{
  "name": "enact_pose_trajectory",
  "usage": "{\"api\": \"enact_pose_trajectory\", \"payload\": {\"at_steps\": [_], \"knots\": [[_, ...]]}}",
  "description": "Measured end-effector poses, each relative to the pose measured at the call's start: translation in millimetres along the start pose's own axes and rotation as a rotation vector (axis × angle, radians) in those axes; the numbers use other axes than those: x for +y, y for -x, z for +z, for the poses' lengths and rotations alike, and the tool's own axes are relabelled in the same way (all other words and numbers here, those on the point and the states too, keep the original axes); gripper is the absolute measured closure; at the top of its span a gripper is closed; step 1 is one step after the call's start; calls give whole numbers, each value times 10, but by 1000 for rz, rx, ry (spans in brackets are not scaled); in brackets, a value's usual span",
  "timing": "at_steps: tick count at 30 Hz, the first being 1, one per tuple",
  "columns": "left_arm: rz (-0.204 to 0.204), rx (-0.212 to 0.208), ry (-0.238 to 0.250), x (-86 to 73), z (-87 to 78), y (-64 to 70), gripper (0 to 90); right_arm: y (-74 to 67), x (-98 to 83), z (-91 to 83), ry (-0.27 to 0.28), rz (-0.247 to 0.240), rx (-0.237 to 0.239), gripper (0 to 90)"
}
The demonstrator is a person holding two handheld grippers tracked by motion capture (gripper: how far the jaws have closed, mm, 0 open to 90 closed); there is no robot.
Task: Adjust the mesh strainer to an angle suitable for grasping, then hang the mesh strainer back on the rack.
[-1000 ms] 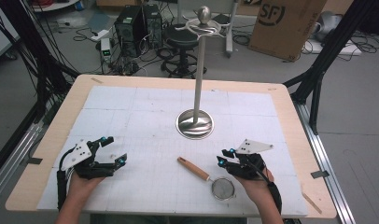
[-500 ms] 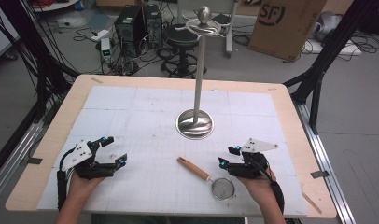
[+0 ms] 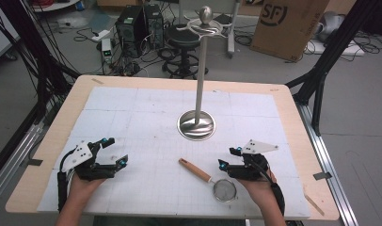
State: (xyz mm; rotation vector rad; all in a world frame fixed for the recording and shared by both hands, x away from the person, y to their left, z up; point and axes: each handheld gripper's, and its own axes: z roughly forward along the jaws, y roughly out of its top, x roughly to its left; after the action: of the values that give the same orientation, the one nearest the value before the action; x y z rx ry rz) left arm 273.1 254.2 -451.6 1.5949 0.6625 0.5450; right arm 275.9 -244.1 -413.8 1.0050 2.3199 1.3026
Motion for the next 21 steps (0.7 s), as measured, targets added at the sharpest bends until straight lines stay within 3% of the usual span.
{"api": "enact_pose_trajectory", "payload": {"at_steps": [15,21], "knots": [[-4,1,-1,0,1,-1,154,-52,11,17,-21,-7,22,342],[-1,5,-8,3,4,-3,154,-117,-5,68,-74,-40,30,343]]}}
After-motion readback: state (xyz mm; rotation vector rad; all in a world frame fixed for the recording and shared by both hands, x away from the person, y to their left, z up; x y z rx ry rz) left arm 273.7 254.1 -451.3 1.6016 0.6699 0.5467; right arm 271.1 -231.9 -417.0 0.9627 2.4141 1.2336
